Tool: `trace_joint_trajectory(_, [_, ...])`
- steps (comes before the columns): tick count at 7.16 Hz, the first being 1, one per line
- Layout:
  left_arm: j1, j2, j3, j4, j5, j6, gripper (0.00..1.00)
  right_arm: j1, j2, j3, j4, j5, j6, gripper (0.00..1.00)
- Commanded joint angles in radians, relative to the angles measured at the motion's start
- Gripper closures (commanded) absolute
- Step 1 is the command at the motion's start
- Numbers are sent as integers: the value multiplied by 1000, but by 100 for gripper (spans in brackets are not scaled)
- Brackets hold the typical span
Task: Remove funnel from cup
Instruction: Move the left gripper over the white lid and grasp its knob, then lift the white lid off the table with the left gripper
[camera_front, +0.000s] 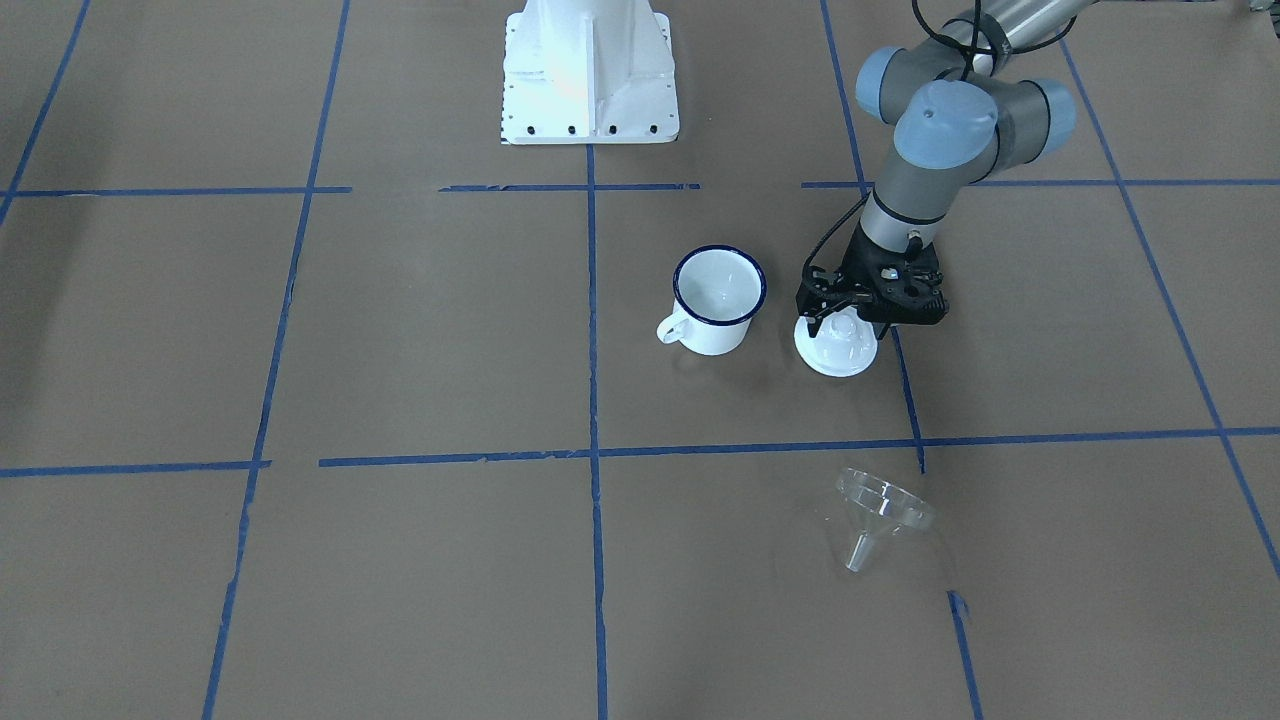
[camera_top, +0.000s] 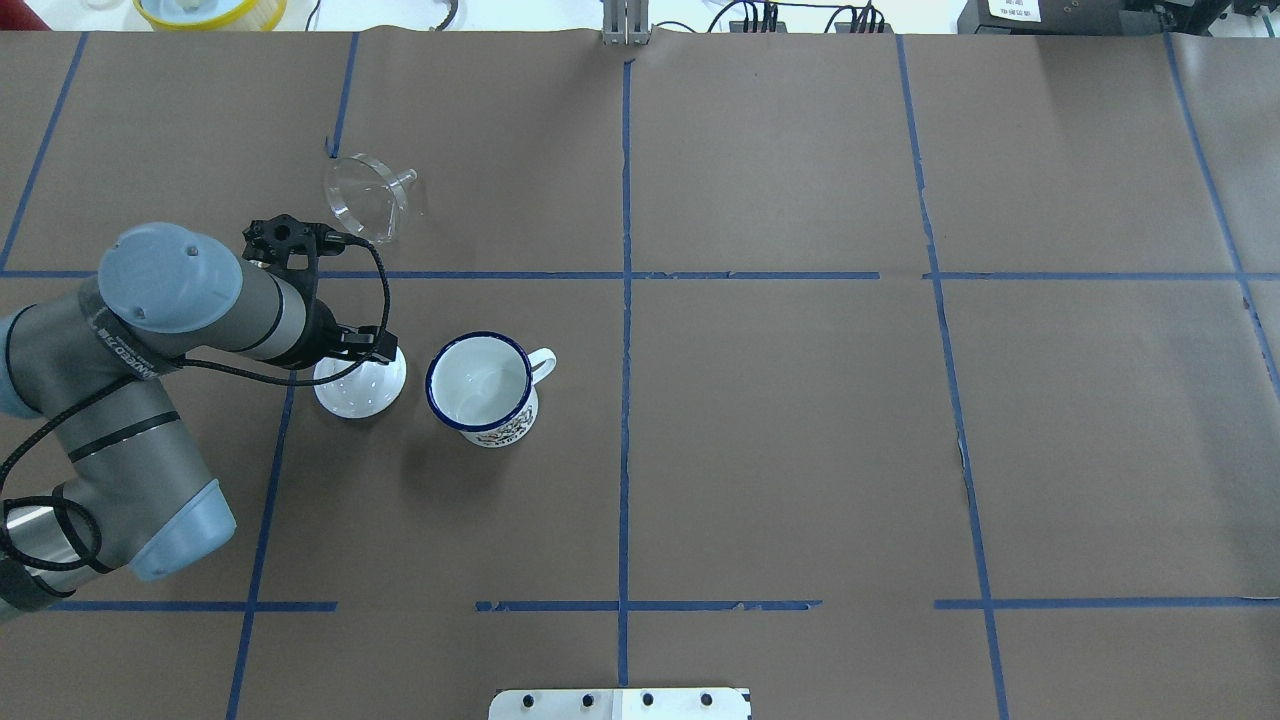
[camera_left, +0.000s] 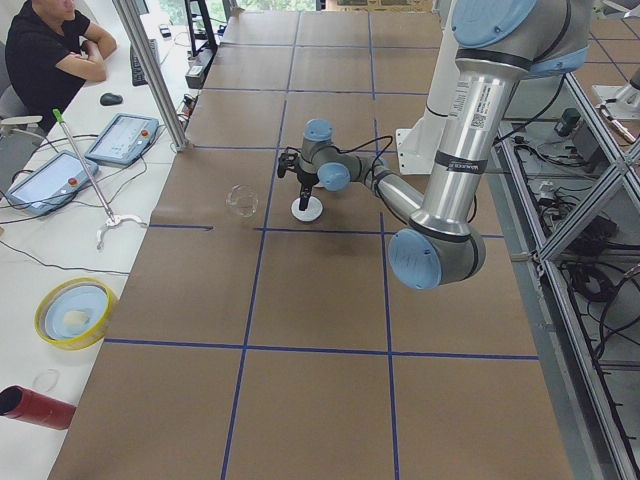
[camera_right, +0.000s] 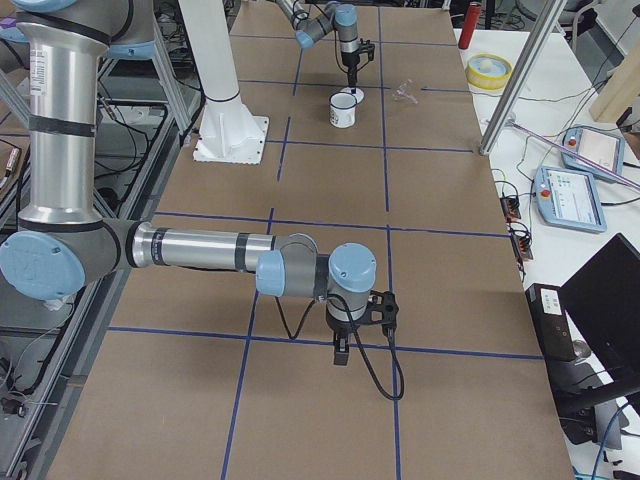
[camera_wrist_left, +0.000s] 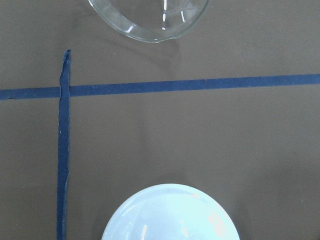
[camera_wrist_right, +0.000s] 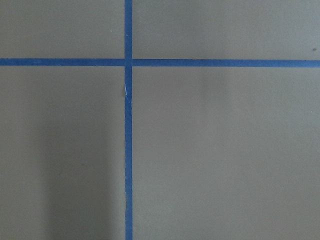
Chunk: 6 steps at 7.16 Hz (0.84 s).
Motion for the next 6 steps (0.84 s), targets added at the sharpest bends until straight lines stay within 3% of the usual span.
trace_joint_trajectory(1, [1,4,-1,0,2,0,43,0,-1,0,0,0,0,0])
trace_joint_trajectory(6, [1,16,-21,2,2,0,45,0,-1,0,0,0,0,0])
